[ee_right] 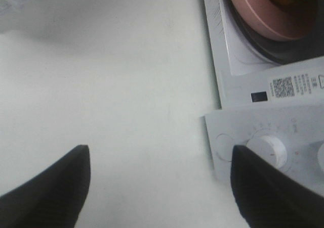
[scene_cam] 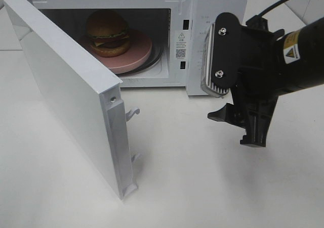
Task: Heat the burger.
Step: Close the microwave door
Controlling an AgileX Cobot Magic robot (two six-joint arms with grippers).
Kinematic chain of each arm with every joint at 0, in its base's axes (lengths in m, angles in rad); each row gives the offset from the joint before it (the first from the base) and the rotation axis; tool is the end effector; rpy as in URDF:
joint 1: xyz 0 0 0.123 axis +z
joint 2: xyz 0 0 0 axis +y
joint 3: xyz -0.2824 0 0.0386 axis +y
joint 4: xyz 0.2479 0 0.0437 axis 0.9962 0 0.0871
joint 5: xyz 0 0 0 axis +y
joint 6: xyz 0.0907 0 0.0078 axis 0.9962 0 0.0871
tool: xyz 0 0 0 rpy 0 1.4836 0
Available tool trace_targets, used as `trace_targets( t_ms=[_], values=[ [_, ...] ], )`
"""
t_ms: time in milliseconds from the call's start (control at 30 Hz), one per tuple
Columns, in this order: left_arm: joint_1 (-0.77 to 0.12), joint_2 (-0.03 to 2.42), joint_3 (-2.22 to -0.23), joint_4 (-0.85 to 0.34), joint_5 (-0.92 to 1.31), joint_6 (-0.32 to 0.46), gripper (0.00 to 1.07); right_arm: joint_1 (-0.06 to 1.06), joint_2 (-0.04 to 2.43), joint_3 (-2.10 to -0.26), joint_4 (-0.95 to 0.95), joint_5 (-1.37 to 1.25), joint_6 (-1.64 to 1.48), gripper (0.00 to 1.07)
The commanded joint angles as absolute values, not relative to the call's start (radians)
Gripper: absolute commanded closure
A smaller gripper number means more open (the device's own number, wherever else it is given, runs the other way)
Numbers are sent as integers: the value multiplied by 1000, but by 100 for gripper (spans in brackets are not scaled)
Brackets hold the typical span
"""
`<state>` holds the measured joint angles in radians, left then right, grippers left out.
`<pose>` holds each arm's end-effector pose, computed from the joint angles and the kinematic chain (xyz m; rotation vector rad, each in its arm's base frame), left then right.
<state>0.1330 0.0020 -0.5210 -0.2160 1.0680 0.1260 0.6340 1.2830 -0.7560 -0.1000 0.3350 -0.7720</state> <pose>-0.0060 -0.0181 0.2839 0.0062 2.0152 -0.0933 0.2097 0.1505 0.2542 -1.5894 1.7291 -0.1531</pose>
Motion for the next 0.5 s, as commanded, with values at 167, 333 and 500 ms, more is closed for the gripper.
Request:
trace_targets(
  t_ms=[167,333,500],
  values=[
    [127,2,-520,-216,1073,123,7,630,1171,-710,-98,447,-500,33],
    [127,2,-520,-216,1073,123,7,630,1124,-710,-98,527,-336,33],
    [127,2,-520,-216,1073,123,7,630,1061,-710,-98,681,-148,33]
  ],
)
